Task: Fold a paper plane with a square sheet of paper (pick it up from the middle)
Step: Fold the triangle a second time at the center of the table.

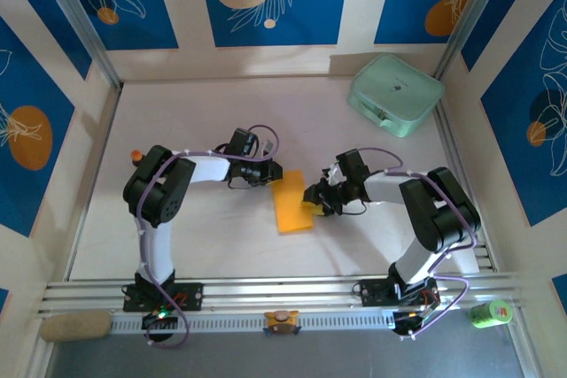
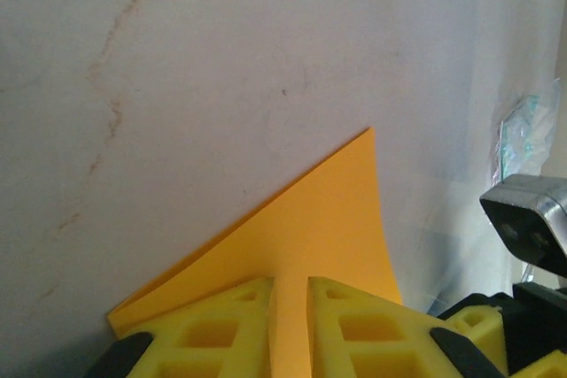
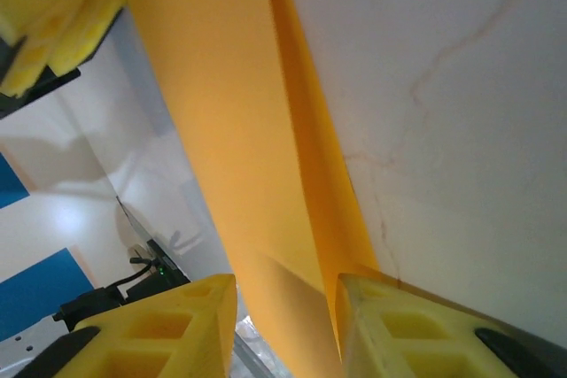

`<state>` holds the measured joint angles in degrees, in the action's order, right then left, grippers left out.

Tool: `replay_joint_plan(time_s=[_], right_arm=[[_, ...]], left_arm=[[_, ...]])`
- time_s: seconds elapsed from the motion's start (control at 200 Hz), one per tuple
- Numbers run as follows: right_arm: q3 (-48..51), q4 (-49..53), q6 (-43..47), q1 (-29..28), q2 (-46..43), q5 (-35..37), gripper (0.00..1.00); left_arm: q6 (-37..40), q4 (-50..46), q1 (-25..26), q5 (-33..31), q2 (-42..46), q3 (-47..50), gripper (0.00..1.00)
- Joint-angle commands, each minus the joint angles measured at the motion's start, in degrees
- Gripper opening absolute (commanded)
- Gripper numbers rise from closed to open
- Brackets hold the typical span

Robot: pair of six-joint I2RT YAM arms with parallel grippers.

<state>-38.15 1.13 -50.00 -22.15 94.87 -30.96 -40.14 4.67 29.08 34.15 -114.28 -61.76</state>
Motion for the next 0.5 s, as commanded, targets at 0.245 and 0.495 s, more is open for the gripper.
replay_joint_plan(time_s=[0.245,0.495], right_arm=[[-0.3,-4.6,-0.1,0.5,3.1,-4.0,0.17],[0.9,-5.9,-3.4,0.9,3.0,-2.4,0.05]], left_arm=[[-0.5,-5.0,-0.3,0.6,0.9,0.4,0.24],[-2.6,-1.9,0.3,1.9,6.3,-0.5,0.39]])
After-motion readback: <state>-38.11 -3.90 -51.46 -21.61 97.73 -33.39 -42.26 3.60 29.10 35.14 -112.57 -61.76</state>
